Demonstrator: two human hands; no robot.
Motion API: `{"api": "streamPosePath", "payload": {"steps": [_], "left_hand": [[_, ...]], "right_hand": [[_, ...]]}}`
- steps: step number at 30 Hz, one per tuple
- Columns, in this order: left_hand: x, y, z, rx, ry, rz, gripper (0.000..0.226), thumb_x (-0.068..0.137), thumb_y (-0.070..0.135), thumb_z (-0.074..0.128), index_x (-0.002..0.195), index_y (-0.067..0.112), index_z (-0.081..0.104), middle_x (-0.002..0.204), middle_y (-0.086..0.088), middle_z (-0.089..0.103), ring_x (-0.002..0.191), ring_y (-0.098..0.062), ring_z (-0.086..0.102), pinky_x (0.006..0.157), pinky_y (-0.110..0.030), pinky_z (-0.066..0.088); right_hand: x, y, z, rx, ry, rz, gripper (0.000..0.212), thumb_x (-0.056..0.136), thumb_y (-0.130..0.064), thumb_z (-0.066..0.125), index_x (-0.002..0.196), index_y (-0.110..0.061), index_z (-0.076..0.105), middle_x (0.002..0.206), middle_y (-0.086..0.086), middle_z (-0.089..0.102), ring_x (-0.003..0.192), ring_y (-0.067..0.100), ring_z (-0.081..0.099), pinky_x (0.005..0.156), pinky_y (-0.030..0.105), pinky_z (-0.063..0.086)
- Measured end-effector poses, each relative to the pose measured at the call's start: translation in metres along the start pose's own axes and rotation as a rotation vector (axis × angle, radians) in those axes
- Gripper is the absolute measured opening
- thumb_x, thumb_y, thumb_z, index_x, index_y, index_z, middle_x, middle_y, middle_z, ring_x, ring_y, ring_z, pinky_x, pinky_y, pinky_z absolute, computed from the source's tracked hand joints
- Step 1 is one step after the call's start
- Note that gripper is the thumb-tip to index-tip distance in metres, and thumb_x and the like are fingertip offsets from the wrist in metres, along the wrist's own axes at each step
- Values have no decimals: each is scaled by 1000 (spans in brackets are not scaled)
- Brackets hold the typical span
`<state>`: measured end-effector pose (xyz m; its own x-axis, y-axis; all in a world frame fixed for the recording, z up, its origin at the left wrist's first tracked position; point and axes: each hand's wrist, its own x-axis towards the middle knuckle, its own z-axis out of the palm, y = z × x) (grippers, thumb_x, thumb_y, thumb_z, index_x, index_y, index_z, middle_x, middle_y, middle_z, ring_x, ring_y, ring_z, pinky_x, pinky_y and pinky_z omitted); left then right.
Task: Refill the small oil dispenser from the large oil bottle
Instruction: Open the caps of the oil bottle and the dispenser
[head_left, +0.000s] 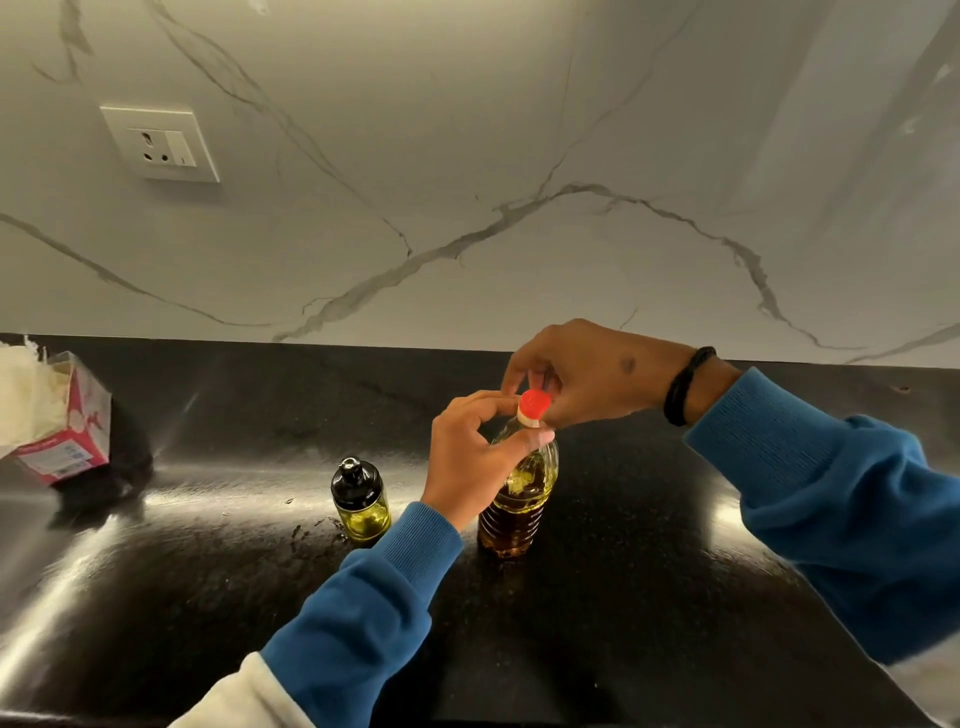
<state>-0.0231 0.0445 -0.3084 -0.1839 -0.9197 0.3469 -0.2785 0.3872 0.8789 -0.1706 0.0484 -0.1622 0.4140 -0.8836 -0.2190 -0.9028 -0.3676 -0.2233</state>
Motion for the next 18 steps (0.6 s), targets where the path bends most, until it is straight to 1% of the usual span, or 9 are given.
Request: {"api": "streamPosePath", "payload": {"steps": [2, 4, 6, 8, 10, 12, 13, 15, 18], "left_hand": [[-2, 0, 1, 1, 6, 7, 25, 71, 34, 89, 94, 30, 79, 99, 20, 74, 104, -5, 63, 93, -15, 40], [-3, -1, 2, -14, 15, 19, 24, 73, 38, 87, 94, 29, 80, 98, 20, 75, 103, -8, 65, 95, -27, 47], [-4, -2, 3, -30, 27, 20, 26, 72, 44, 84, 94, 31, 80, 98, 20, 75, 104, -9, 66, 95, -35, 50], [-4, 0, 3, -44, 34, 2, 24, 71, 42, 86, 92, 35, 79, 99, 21, 75, 105, -9, 65, 96, -37, 51], [-4, 2, 2, -37, 31, -7, 25, 71, 35, 90, 94, 35, 78, 100, 20, 74, 106, -8, 65, 98, -36, 50], [-4, 2, 2, -24, 26, -6, 26, 71, 36, 89, 95, 31, 79, 100, 19, 75, 105, -8, 65, 98, -39, 51], [-4, 2, 2, -22, 26, -3, 27, 71, 40, 87, 95, 30, 80, 99, 20, 75, 104, -9, 66, 98, -41, 51], [-5, 1, 2, -28, 29, 0, 29, 71, 48, 82, 94, 31, 80, 98, 21, 75, 103, -10, 66, 97, -43, 51], [-5, 3, 1, -20, 33, 0, 33, 70, 53, 79, 94, 30, 80, 99, 19, 75, 104, -11, 67, 98, -42, 51]], "right_hand": [[1, -1, 1, -23, 32, 11, 42, 84, -44, 74, 117, -21, 63, 87, -16, 48, 79, 6, 53, 68, 20, 44], [3, -1, 5, -40, 88, 26, 41, 87, -50, 69, 107, -14, 68, 84, -14, 48, 79, 9, 55, 65, 20, 45], [4, -1, 6, -37, 101, 8, 32, 90, -43, 69, 103, -13, 72, 84, -12, 51, 79, 10, 58, 63, 17, 45], [3, -2, 1, -32, 63, -29, 24, 88, -32, 73, 107, -17, 72, 85, -15, 52, 79, 8, 56, 64, 15, 42], [3, -4, -4, -27, 6, -52, 35, 85, -28, 76, 117, -22, 66, 91, -15, 52, 83, 7, 55, 68, 16, 44], [3, -7, -4, -39, 17, -36, 47, 84, -39, 76, 125, -22, 60, 88, -19, 45, 79, 5, 50, 68, 18, 43], [4, -7, -3, -56, 46, -20, 49, 85, -45, 73, 125, -21, 60, 86, -18, 44, 76, 4, 49, 67, 18, 42], [6, -8, 1, -90, 90, 9, 42, 88, -49, 69, 115, -17, 67, 92, -9, 57, 80, 8, 56, 68, 21, 48], [9, -9, 6, -121, 79, 27, 27, 89, -40, 69, 101, -15, 73, 101, 3, 69, 86, 16, 64, 73, 26, 54]]}}
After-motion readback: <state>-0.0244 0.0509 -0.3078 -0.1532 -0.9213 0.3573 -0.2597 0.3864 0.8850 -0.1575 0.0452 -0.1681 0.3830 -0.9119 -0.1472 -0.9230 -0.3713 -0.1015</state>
